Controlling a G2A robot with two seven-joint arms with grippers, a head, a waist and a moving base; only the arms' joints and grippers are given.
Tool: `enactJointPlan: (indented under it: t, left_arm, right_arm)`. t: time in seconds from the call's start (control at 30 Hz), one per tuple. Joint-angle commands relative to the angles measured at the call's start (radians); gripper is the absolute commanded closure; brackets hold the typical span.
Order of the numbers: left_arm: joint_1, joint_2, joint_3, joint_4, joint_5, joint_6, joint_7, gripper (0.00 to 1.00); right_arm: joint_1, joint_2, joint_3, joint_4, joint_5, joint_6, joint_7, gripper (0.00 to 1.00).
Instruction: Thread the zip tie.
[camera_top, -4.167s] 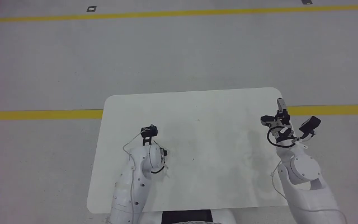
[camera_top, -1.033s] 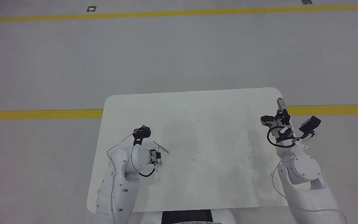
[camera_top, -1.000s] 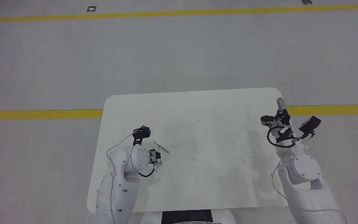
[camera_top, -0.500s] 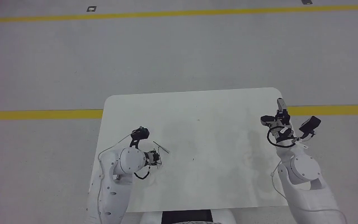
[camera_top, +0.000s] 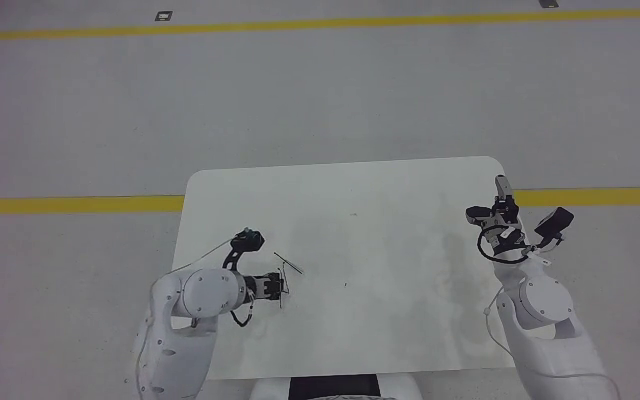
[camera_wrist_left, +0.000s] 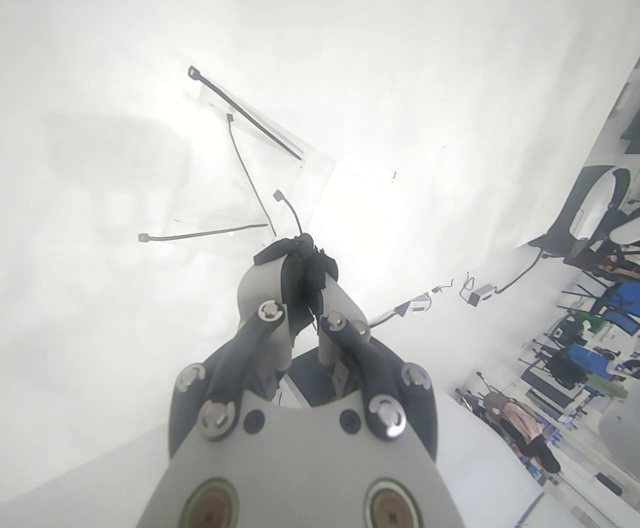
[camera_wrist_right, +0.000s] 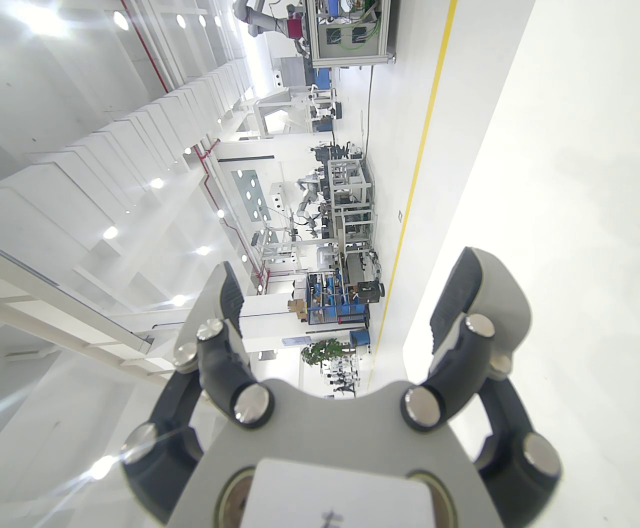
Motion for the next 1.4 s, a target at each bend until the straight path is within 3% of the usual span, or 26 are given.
enactJointPlan:
  t: [0.0,0.13,0.43,0.5,0.57,0.67,0.73,0.8,0.9,1.03,1.13,1.37]
  left_arm:
    - [-0.002,0.019,-0.004,0.007,-0.041,-0.003,0.000,1.00]
    - [-0.016,0.049,0.010,0.016,-0.066,-0.005,0.000,1.00]
    - [-0.016,0.049,0.010,0.016,-0.066,-0.005,0.000,1.00]
    - [-0.019,0.052,0.006,0.042,-0.072,-0.014,0.036,1.00]
    - [-0.027,0.056,-0.010,0.064,-0.153,-0.056,0.007,1.00]
    - [-0.039,0.074,-0.053,0.132,-0.297,-0.164,0.000,1.00]
    - [-0.046,0.095,-0.065,0.182,-0.393,-0.245,0.000,1.00]
    - [-0.053,0.123,-0.067,0.227,-0.476,-0.299,0.000,1.00]
    - [-0.068,0.162,-0.049,0.272,-0.573,-0.351,0.000,1.00]
    - [-0.099,0.234,0.012,0.338,-0.722,-0.425,0.000,1.00]
    - [-0.131,0.288,0.070,0.377,-0.825,-0.457,0.000,1.00]
    - [-0.205,0.404,0.189,0.417,-1.015,-0.457,0.000,1.00]
  right_arm:
    - [0.000,0.000,0.000,0.000,0.000,0.000,0.000,0.00]
    - [0.000,0.000,0.000,0.000,0.000,0.000,0.000,0.00]
    - [0.000,0.000,0.000,0.000,0.000,0.000,0.000,0.00]
    - [0.000,0.000,0.000,0.000,0.000,0.000,0.000,0.00]
    - [0.000,0.000,0.000,0.000,0.000,0.000,0.000,0.00]
    - [0.000,0.000,0.000,0.000,0.000,0.000,0.000,0.00]
    - [0.000,0.000,0.000,0.000,0.000,0.000,0.000,0.00]
    - [0.000,0.000,0.000,0.000,0.000,0.000,0.000,0.00]
    - [0.000,0.000,0.000,0.000,0.000,0.000,0.000,0.00]
    - [0.000,0.000,0.000,0.000,0.000,0.000,0.000,0.00]
    - [0.000,0.000,0.000,0.000,0.000,0.000,0.000,0.00]
    - [0.000,0.000,0.000,0.000,0.000,0.000,0.000,0.00]
